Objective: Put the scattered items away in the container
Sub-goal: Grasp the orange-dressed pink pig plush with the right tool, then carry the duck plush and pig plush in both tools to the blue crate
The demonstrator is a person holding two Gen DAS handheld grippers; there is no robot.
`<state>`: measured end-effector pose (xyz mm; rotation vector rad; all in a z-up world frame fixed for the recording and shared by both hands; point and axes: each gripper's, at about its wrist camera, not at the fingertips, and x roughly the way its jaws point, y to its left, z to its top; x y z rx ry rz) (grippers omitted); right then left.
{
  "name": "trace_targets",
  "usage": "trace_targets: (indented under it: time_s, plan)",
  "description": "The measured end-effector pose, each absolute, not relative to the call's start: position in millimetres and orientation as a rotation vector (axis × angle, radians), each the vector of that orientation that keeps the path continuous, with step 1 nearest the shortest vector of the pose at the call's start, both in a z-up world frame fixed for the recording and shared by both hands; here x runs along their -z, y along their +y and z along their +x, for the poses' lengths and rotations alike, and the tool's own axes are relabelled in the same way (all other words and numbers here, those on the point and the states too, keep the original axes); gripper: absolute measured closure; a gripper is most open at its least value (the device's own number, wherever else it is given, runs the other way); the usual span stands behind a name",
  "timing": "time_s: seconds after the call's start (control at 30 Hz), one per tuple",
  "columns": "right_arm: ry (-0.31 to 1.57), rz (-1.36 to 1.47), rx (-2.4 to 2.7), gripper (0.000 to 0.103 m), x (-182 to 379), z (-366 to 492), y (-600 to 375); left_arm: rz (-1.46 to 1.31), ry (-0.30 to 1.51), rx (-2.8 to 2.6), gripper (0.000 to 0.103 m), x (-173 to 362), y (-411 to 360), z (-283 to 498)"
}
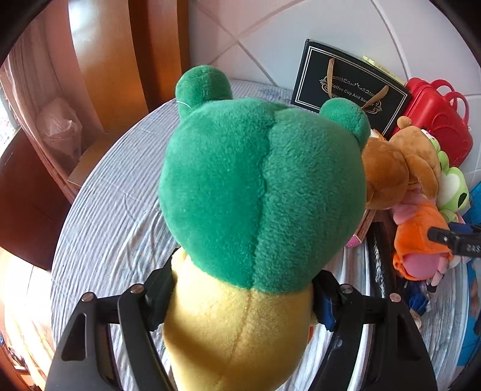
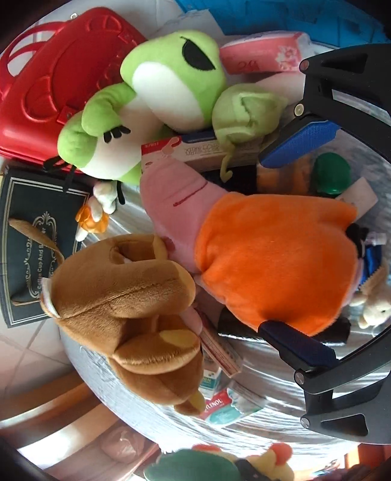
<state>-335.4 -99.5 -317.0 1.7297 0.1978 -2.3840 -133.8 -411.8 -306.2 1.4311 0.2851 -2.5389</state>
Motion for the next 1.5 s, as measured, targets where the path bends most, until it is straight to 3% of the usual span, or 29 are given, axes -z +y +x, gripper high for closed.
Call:
trace_targets:
  time_s: [0.27,0.4,0.6,1.5]
  plan:
    - [0.200,1.856,2.301,0.000,364.6,-354.8,-121.1,1.403,0.312,2.483,0.028,298.3,-429.2,-90.2]
    - [0.245,1.803,2.351,0.019,361.2,-345.2,-125.4,1.395,0.317,2.472,0.029,294.5,-434.1,-77.8]
    - [0.144,1.744,2.390,0.025,339.7,-327.4,-110.2,1.379,0.295,2.486,0.029,286.2,-429.9,-71.9]
    - [-0.013,1.489,2.411,0.026,213.0,-177.2,-35.6,1.267,0.156,2.628,0.028,186.4,-316.4,-28.1]
